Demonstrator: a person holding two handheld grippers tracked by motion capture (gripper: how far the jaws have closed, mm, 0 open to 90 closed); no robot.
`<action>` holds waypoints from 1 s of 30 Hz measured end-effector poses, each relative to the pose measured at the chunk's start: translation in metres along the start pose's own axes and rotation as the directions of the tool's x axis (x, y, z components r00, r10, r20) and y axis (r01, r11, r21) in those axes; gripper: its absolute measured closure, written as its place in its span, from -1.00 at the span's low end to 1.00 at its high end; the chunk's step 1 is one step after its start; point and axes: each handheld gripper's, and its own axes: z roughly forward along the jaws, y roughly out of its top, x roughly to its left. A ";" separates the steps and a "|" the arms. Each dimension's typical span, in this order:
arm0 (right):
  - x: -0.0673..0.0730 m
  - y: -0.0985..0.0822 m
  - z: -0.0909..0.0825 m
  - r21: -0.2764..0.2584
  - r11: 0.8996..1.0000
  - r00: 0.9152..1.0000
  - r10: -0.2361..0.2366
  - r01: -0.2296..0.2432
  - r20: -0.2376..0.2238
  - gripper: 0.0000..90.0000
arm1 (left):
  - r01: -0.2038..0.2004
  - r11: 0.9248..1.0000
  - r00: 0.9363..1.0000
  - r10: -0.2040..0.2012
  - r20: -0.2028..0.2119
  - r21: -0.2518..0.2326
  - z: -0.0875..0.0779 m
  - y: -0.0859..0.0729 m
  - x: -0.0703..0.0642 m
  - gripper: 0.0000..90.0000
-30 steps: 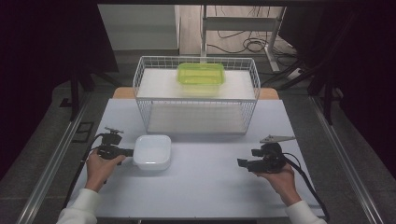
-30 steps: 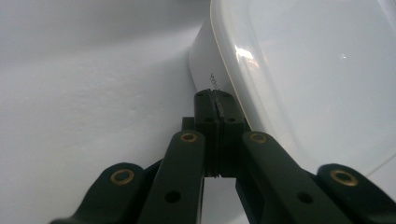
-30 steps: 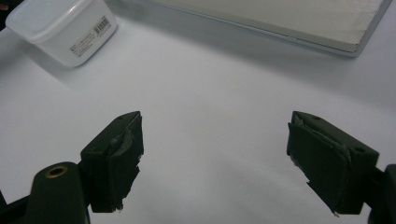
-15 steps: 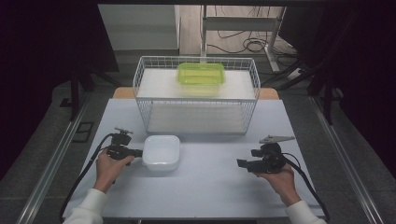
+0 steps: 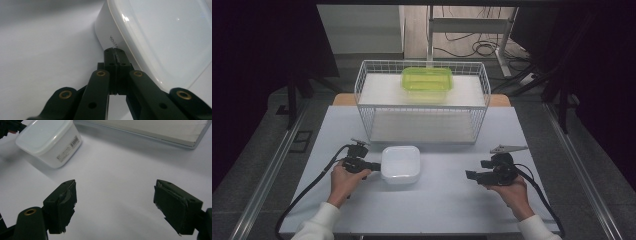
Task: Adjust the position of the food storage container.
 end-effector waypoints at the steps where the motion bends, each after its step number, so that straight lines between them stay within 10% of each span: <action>1: 0.000 0.000 0.000 -0.003 1.000 1.000 0.000 0.000 0.000 -0.58 | -0.005 1.000 1.000 0.005 0.001 -0.001 0.002 0.001 -0.003 1.00; 30: 0.005 0.002 0.000 -0.027 0.999 1.000 -0.027 0.027 0.000 -0.60 | -0.018 0.999 0.994 0.021 0.106 -0.030 0.028 0.021 -0.035 0.99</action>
